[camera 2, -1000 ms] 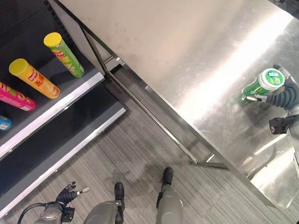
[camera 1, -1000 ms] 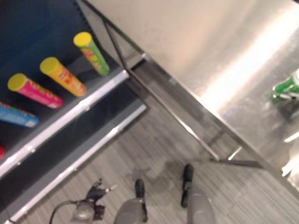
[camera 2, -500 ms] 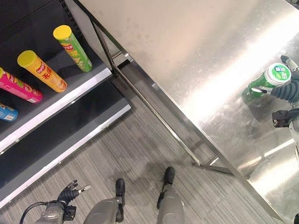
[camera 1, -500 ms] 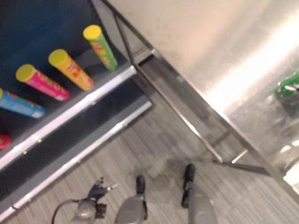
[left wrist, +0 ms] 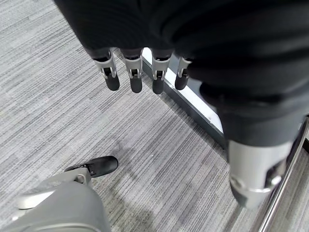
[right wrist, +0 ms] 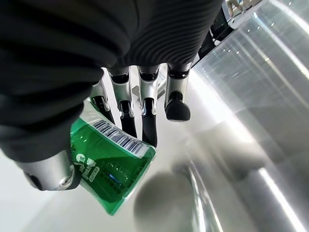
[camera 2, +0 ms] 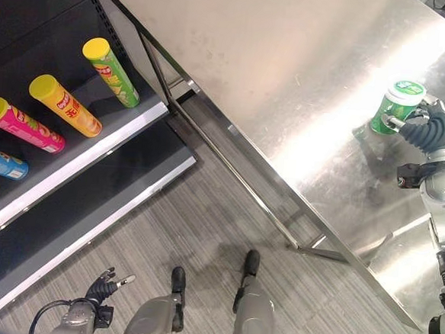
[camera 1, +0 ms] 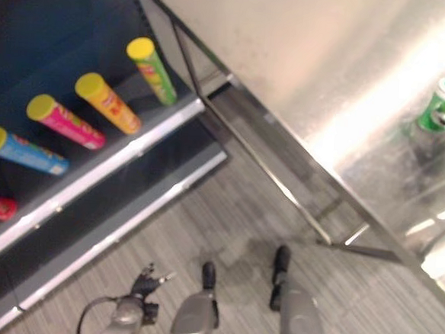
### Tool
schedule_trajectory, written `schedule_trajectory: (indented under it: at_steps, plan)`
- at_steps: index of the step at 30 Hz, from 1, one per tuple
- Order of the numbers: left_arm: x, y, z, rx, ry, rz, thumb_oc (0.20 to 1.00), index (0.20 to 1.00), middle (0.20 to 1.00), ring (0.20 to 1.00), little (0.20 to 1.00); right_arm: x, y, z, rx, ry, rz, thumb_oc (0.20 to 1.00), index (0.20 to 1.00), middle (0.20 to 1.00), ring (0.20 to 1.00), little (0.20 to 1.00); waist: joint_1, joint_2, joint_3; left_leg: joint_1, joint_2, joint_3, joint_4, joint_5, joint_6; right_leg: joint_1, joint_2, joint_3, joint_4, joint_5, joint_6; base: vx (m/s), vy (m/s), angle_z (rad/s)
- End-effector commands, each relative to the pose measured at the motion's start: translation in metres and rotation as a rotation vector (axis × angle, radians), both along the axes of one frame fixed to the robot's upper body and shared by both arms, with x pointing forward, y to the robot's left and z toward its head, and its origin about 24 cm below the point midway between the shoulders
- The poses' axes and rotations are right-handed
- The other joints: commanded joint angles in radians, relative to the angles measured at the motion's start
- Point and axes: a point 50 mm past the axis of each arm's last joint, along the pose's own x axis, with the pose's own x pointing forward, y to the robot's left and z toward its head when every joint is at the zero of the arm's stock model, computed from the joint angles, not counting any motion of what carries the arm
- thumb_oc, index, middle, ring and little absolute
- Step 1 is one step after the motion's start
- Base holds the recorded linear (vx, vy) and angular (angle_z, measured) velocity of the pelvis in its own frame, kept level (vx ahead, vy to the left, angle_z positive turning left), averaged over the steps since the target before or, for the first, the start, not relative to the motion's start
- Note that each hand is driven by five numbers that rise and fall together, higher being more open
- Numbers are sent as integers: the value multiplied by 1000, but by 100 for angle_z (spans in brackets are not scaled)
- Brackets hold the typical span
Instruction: Put the goods on the table back onto the shelves and tidy them up.
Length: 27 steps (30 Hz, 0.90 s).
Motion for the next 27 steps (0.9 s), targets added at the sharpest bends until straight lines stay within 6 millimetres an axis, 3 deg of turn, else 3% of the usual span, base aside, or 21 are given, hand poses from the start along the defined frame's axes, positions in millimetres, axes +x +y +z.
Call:
schedule_trajectory:
  at_steps: [1, 4, 11, 12, 17, 18, 20, 22, 27]
  plan:
    - [0, 15, 2, 68, 16, 16, 1000, 1000, 1000, 1000, 1000, -8, 25, 27, 2, -229, 94, 200, 200, 200, 200, 200, 13, -74, -66, 5, 66, 0, 70, -57, -69, 51, -41, 85, 81, -194, 102, 8, -36, 0]
    - [-2, 15, 0, 73, 31, 22, 1000, 1000, 1000, 1000, 1000, -14, 31, 28, 39, -282, 120, 200, 200, 200, 200, 200, 12, -75, -77, 16, 70, 2, 71, -63, -71, 64, -39, 82, 81, -200, 100, 9, -27, 1]
    - [-12, 17, -7, 76, 80, 71, 1000, 1000, 1000, 1000, 1000, -26, 69, 44, 150, -466, 332, 200, 200, 200, 200, 200, 23, -75, -122, 51, 84, -2, 79, -72, -76, 105, -29, 75, 84, -222, 90, 14, -75, 1]
    - [-18, 19, -9, 71, 98, 106, 1000, 1000, 1000, 1000, 1000, -30, 93, 55, 176, -516, 482, 200, 200, 200, 200, 200, 37, -76, -145, 65, 96, -10, 77, -65, -87, 129, -18, 65, 83, -236, 79, 15, -127, 7]
    - [-31, 23, -14, 60, 141, 170, 1000, 1000, 1000, 1000, 1000, -32, 125, 82, 171, -583, 679, 200, 200, 200, 200, 200, 72, -78, -172, 67, 119, -48, 36, -18, -111, 163, 8, 20, 69, -259, 59, -18, -114, 24]
    - [-36, 23, -16, 55, 157, 177, 1000, 1000, 1000, 1000, 1000, -36, 132, 97, 148, -622, 729, 200, 200, 200, 200, 200, 78, -83, -175, 50, 129, -43, 39, -1, -121, 176, 5, -17, 69, -271, 54, -52, -73, 36]
    - [-37, 23, -16, 54, 162, 179, 1000, 1000, 1000, 1000, 1000, -37, 134, 101, 131, -625, 738, 200, 200, 200, 200, 200, 72, -87, -181, 40, 137, -23, 40, 9, -119, 180, -1, -39, 65, -273, 52, -28, -16, 68]
    - [-43, 24, -18, 50, 183, 186, 1000, 1000, 1000, 1000, 1000, -40, 138, 108, 89, -630, 750, 200, 200, 200, 200, 200, 70, -95, -186, 41, 169, 86, 55, 26, -110, 199, -16, -91, 60, -273, 50, -15, 24, 103]
    - [-43, 24, -18, 50, 183, 186, 1000, 1000, 1000, 1000, 1000, -40, 138, 108, 89, -630, 750, 200, 200, 200, 200, 200, 70, -94, -187, 40, 169, 86, 55, 26, -109, 198, -16, -91, 60, -272, 50, -5, 17, 59]
